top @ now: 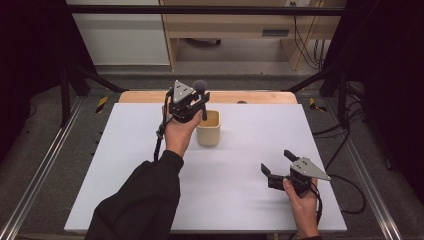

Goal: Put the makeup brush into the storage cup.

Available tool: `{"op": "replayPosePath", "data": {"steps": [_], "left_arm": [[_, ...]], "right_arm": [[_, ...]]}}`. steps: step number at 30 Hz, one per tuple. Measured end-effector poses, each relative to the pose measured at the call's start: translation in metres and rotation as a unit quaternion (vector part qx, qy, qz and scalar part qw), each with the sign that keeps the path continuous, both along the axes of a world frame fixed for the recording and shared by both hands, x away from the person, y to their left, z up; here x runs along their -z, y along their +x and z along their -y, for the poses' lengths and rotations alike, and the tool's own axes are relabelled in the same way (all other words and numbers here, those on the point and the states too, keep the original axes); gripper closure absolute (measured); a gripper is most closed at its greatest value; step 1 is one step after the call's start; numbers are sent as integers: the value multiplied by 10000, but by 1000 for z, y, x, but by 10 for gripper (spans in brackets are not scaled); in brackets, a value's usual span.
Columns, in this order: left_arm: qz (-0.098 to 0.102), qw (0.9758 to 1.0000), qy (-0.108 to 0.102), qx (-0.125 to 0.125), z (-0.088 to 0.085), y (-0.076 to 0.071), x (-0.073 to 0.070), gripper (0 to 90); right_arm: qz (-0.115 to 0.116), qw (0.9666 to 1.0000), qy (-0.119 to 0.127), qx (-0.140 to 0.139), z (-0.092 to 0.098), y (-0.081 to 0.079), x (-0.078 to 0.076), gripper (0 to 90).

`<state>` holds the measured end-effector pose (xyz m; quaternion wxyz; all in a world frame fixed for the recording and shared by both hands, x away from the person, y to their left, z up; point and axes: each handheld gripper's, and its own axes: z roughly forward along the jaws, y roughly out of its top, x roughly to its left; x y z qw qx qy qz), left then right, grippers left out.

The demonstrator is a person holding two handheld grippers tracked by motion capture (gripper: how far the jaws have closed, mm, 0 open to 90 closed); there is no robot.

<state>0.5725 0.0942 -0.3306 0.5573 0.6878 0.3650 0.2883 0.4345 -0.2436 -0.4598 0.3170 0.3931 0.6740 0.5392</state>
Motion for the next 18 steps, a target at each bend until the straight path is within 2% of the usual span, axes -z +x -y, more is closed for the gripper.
{"op": "replayPosePath", "data": {"steps": [4,9,16,18], "left_arm": [[-23,10000,20,15,1,1,3,705],[-40,10000,39,37,3,1,6,705],[-73,9999,97,49,6,1,11,705],[-82,9999,114,51,6,1,13,705]], "right_arm": [[34,10000,-16,-9,0,0,0,45],[239,9997,-58,-5,0,-1,0,51],[525,9985,65,144,1,-3,-1,52],[513,9985,58,162,2,-2,-1,51]]}}
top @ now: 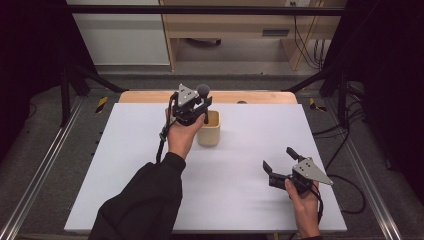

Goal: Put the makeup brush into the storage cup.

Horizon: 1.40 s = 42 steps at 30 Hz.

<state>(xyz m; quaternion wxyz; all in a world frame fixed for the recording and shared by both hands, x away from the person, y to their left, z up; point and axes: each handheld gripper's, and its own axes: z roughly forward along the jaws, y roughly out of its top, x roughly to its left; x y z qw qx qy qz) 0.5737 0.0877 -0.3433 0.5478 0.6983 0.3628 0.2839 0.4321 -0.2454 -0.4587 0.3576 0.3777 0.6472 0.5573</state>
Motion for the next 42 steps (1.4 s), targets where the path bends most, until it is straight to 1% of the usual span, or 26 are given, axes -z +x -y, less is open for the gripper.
{"op": "replayPosePath", "data": {"steps": [3,4,7,9,13,14,20,22,23,27,37,41,42], "left_arm": [[-18,10000,16,9,1,0,2,705],[-20,10000,52,18,1,0,3,705],[-37,10000,48,20,2,0,4,705],[-30,10000,75,25,3,0,4,705],[-44,9999,101,28,4,1,6,705],[-39,9999,128,31,4,1,6,705],[-83,9998,149,31,4,1,10,705],[-95,9999,119,26,5,1,11,705],[-94,9998,149,26,4,1,12,705],[-117,9998,155,19,3,1,14,705],[-176,9997,161,9,3,1,21,705],[-184,9997,157,-3,3,0,24,705],[-186,9997,186,4,3,-1,24,704]], "right_arm": [[-14,10000,-8,-3,0,0,0,48],[-4,10000,-9,-13,0,0,1,49],[-36,10000,-3,-24,-1,-1,0,49],[-14,10000,-16,-39,-1,0,1,49],[-78,10000,28,-46,-1,0,1,48],[-57,10000,1,-56,-1,0,1,48],[-85,9999,-2,-65,-1,0,1,49],[-96,9999,6,-72,-1,0,1,49],[-76,9999,-12,-73,-1,0,2,49],[-89,9999,-29,-66,-1,0,2,50],[-157,9998,28,-85,-2,0,3,51],[-160,9998,12,-81,-2,1,3,52],[-149,9999,-7,-88,-2,1,3,52]]}}
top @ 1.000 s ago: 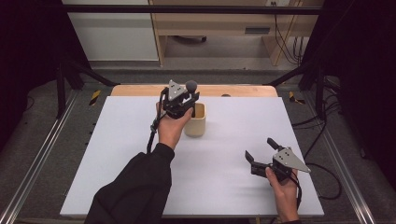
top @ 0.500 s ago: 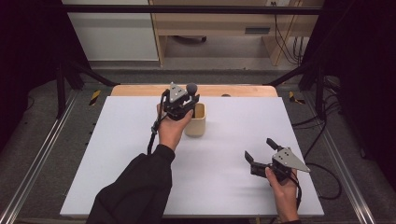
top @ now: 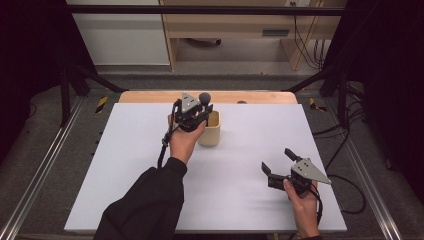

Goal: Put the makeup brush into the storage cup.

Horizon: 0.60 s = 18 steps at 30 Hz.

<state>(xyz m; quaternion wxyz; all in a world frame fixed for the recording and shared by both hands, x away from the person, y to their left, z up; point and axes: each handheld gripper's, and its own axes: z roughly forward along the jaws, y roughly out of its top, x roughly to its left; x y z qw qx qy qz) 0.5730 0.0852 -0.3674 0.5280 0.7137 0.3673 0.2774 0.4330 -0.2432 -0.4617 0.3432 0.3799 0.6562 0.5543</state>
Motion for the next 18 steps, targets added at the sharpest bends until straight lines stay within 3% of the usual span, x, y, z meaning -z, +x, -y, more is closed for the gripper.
{"op": "replayPosePath", "data": {"steps": [4,9,12,18], "left_arm": [[101,9999,61,-9,0,-3,1,693],[373,9993,-90,-43,-6,-12,-9,368],[548,9985,-40,-2,-12,-19,-18,282],[670,9977,13,66,-24,-32,-28,193]], "right_arm": [[-43,10000,2,2,-1,0,0,51],[-49,10000,16,-9,-1,0,0,49],[-55,10000,17,-14,-2,0,0,49],[-68,10000,11,-14,-3,-1,0,44]]}}
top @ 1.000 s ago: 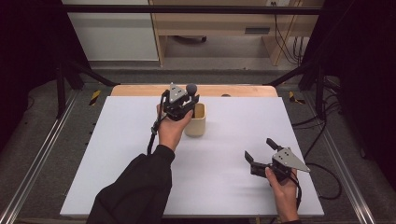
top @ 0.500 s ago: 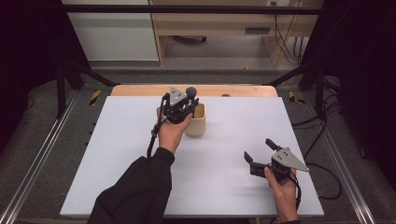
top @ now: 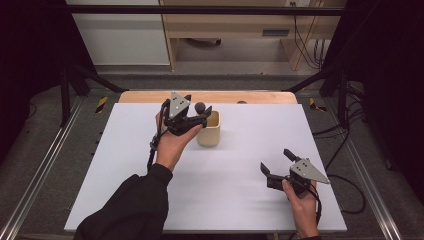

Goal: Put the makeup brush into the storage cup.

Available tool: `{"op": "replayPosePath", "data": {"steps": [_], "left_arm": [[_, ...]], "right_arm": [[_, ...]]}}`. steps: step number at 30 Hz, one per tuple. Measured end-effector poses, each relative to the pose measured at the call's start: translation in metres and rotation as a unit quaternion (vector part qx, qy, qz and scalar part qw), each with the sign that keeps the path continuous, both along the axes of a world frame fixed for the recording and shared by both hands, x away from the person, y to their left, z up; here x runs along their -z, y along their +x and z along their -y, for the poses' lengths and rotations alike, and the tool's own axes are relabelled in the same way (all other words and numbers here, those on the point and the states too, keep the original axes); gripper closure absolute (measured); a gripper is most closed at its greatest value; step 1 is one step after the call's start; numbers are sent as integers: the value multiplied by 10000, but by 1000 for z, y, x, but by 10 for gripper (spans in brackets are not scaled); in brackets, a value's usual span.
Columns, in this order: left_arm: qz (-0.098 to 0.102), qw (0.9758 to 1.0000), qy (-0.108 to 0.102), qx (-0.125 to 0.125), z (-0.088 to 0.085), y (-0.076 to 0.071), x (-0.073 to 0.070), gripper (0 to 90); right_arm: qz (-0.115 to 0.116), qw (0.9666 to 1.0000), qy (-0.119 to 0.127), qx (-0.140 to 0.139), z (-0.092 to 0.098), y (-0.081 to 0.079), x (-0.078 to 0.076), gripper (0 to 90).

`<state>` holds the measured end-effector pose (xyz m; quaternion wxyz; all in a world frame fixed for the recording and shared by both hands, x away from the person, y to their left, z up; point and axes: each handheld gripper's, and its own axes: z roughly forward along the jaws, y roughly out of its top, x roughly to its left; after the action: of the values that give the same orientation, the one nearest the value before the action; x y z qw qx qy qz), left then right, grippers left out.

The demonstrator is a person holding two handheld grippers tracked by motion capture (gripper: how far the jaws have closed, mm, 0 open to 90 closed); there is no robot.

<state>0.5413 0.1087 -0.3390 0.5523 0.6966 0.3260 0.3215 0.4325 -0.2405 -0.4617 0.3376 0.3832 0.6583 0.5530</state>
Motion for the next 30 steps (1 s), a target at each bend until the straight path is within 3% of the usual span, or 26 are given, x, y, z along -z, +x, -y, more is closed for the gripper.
{"op": "replayPosePath", "data": {"steps": [9,30], "left_arm": [[-107,9994,-2,331,-7,-14,4,81],[-273,9960,80,846,-8,-30,18,13]], "right_arm": [[-71,10000,8,-34,0,0,0,36],[-157,9998,132,-35,3,0,-2,19]]}}
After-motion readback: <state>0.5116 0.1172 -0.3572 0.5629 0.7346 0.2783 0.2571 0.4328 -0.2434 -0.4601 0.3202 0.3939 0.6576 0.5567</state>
